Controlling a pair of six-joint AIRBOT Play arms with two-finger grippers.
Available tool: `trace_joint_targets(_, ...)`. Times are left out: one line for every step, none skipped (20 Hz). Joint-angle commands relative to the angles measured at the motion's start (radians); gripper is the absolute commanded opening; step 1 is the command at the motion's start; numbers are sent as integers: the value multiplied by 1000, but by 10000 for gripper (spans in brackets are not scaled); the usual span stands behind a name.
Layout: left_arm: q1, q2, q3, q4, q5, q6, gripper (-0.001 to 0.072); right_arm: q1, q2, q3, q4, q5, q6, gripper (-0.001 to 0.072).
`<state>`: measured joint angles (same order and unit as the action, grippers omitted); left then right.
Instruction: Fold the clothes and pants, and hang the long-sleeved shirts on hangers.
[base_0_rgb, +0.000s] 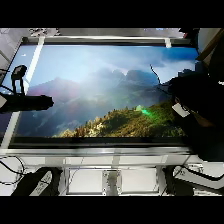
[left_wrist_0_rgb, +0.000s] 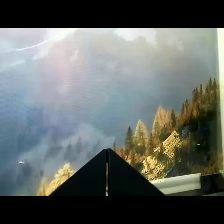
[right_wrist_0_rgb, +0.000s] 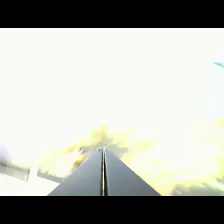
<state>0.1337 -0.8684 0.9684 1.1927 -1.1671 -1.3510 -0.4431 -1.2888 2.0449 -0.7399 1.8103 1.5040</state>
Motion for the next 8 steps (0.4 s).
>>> trace_joint_targets(1,0,0,0,-1,0,7,245,13,-15,-64,-19,-34,18)
trace_joint_targets(1,0,0,0,-1,0,8,299,13,-32,-110,-19,-34,18)
trace_joint_targets(1,0,0,0,-1,0,7,341,13,-47,-150,-18,-34,18)
trace_joint_targets(1,0,0,0,-1,0,7,380,12,-57,-187,-18,-34,18)
trace_joint_targets(1,0,0,0,-1,0,7,408,9,-61,-211,-14,-34,18)
trace_joint_targets(1,0,0,0,-1,0,7,433,6,-61,-226,-10,-33,18)
trace_joint_targets(1,0,0,0,-1,0,8,452,6,-61,-229,-11,-33,18)
trace_joint_targets(1,0,0,0,-1,0,7,468,8,-61,-229,-10,-33,18)
